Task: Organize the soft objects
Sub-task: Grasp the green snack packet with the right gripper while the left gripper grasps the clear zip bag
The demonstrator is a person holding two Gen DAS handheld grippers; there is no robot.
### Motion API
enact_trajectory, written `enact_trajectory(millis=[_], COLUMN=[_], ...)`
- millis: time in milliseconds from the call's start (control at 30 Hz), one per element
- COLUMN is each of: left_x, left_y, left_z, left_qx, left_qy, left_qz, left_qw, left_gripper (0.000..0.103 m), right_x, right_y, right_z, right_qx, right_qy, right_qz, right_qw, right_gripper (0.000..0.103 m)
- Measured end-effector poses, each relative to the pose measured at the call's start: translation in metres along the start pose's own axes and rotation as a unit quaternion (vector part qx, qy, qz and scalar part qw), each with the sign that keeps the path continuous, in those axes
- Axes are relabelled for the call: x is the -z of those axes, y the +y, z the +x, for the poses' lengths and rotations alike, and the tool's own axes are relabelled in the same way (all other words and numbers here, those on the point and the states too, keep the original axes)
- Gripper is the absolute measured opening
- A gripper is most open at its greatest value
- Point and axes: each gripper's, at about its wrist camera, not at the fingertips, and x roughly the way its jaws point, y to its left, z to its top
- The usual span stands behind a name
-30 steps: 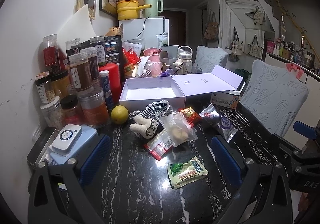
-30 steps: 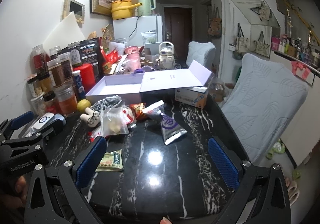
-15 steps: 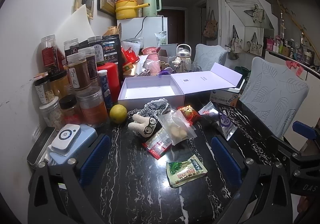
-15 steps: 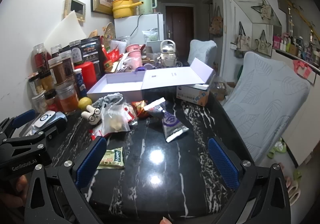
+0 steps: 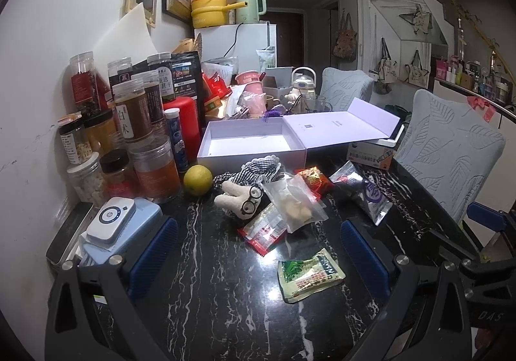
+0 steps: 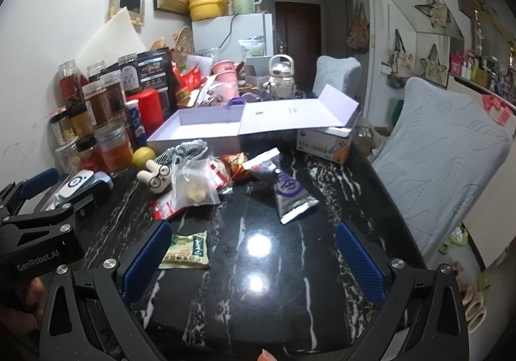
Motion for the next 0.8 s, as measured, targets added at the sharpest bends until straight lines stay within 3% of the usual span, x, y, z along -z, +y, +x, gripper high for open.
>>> enact_trajectory(millis=[367, 667, 800], left_x=[0.015, 0.034, 0.041], left_y=[0.023, 0.051, 0.068], left_z=[0.032, 0.057, 0.063], left_qx=[-0.026, -0.037, -0.03], left_qy=[0.039, 0.079, 0.095], left_qz=[-0.004, -0.021, -0.047], left_qw=[0.9989, 0.996, 0.9939], left_gripper=[0.103, 0.103, 0.103], right_x=[0.011, 0.039, 0.043], right_y=[0.022, 0.058, 0.072], right_z=[0.038, 0.088, 0.105], right_qx=[-0.03, -0.058, -0.08], right_qy=[0.032, 0.104, 0.116], right_qz=[-0.01, -0.054, -0.063], right_qw=[0.999, 0.991, 0.988], right_gripper=[0.103, 0.103, 0.103])
